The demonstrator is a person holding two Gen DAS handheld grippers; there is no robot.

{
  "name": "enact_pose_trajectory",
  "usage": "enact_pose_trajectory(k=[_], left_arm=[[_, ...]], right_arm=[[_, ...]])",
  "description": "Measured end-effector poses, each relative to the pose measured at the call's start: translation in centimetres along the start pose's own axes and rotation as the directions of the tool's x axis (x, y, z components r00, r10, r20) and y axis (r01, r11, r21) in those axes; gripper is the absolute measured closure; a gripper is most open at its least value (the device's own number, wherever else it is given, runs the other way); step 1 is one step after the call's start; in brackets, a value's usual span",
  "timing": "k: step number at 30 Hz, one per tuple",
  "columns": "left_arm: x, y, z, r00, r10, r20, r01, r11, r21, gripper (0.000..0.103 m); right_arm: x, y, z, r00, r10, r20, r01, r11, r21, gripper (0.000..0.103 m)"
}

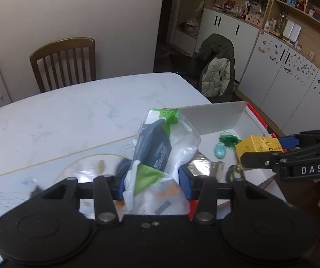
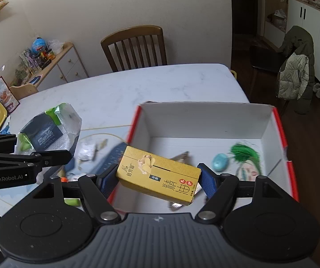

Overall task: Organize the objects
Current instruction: 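Carry wipe pack with left tool while right tool carries yellow box over red box, then open left tool to drop wipe pack while right tool releases yellow box in box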

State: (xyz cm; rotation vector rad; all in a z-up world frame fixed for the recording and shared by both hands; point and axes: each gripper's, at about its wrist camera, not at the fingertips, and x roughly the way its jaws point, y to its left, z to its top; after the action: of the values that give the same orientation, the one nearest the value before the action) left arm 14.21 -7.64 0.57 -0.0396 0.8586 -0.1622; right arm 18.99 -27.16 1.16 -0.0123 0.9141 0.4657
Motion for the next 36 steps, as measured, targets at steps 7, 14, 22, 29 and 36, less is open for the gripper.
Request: enact_pose_trajectory(k=[7,14,22,29,36], left_arm=[[3.0,-3.6,0.6,1.000,-0.004,-0.028,0.004,1.000,0.005,0.058],[6.7,-6.5,1.8,0.998,0.000,-0.070,0.001,1.000,0.014,0.058],[12.1,-9.2,3.7,0.990,-0.002,-0.138,0.010,0.999,0.052,0.058],[16.9,-10.3,4.2,0.979,0.005,-0.204,0.011,0.997,0.077,0.058],[20.0,-10.8,4.5,0.973,0.022,-0.229,-0.004,0.997,0.077,0.058]], right_arm=[[0.7,-4.7,0.0,1.000,-0.010,-0.020,0.009,1.000,-0.007,0.028],[2.2,-8.7,-0.7,0.998,-0.029,-0.049,0.030,0.999,0.014,0.028],[4.7,-10.7,-1.3,0.996,-0.003,-0.087,0.002,1.000,-0.010,0.028],[7.2,-10.6,-2.0,0.990,0.006,-0.139,-0.016,0.998,-0.066,0.028],[8.9,-10.3,-2.0,0.988,0.010,-0.154,-0.028,0.993,-0.118,0.028]])
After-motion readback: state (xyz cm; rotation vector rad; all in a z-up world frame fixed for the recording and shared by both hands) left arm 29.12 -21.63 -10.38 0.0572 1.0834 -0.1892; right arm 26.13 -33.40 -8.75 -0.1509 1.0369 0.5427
